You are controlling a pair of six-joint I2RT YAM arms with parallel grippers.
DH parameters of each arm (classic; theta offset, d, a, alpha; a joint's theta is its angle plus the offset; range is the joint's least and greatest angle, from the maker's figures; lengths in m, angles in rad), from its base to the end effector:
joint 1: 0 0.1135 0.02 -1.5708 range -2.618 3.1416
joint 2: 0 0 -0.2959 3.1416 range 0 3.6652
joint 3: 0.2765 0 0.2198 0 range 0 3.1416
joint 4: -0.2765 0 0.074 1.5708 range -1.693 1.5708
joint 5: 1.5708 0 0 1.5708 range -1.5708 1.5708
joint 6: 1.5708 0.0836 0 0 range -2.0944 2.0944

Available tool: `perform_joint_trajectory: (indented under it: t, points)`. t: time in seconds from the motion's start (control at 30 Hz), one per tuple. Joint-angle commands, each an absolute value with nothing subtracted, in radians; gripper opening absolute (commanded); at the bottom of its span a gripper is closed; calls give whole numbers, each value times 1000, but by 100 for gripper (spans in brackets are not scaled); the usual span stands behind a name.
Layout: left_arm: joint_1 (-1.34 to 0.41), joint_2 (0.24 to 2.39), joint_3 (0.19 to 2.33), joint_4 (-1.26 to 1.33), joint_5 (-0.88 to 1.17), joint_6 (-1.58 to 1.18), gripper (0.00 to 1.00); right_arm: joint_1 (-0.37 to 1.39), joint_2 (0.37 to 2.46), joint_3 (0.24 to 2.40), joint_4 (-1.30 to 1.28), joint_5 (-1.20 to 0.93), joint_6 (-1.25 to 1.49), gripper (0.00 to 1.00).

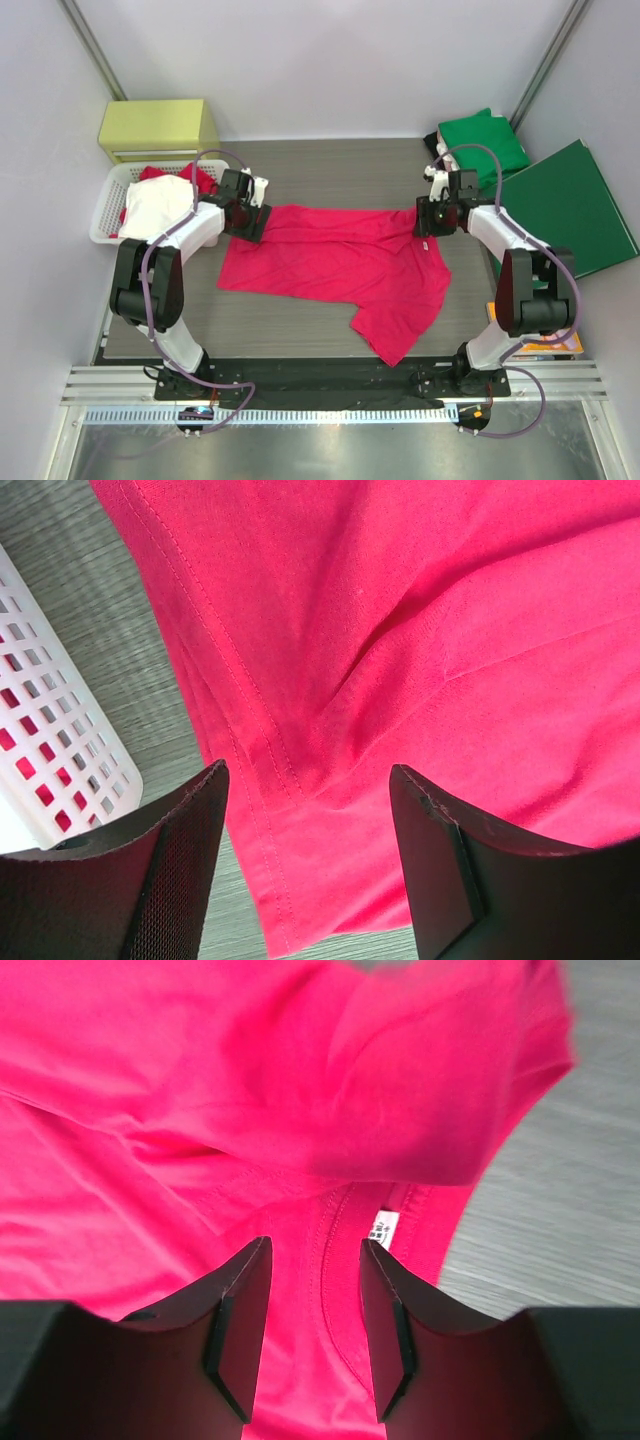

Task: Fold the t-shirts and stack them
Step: Fold the flattened tshirt in 1/3 of the way

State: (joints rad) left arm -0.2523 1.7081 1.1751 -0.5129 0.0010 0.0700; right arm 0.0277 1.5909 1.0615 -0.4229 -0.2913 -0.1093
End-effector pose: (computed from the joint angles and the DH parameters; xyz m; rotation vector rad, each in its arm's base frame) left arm 0.3409 -0.0880 0.2145 0.4205 2.5842 -0.0653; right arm 0.3273 0.0331 0.2288 -0.2873 2.4799 0.3330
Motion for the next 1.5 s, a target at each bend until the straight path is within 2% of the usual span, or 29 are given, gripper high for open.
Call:
perform_joint_trajectory:
  t: [0.0,0.17,0.63,0.73,0.87,1.27,1.47]
  points:
    - [-250,1706,1175,-488,-28,94,67,44,1637,1065,-390,-316,-97,47]
    - [-252,1709,1187,-499,-21,86,66,54,1716,1091,-368,-311,-100,49]
    - [-252,1704,1181,-506,-35,101,67,84,1802,1170,-307,-284,-81,49]
    - [-252,1704,1184,-506,-38,104,67,84,1827,1184,-307,-279,-80,44]
    - [-253,1704,1186,-508,-35,103,67,87,1838,1175,-304,-273,-78,1]
    - [-255,1718,1190,-506,-28,95,66,97,1605,1140,-414,-311,-98,1]
    - [-264,1720,1192,-506,-28,92,66,97,1572,1183,-515,-334,-115,1]
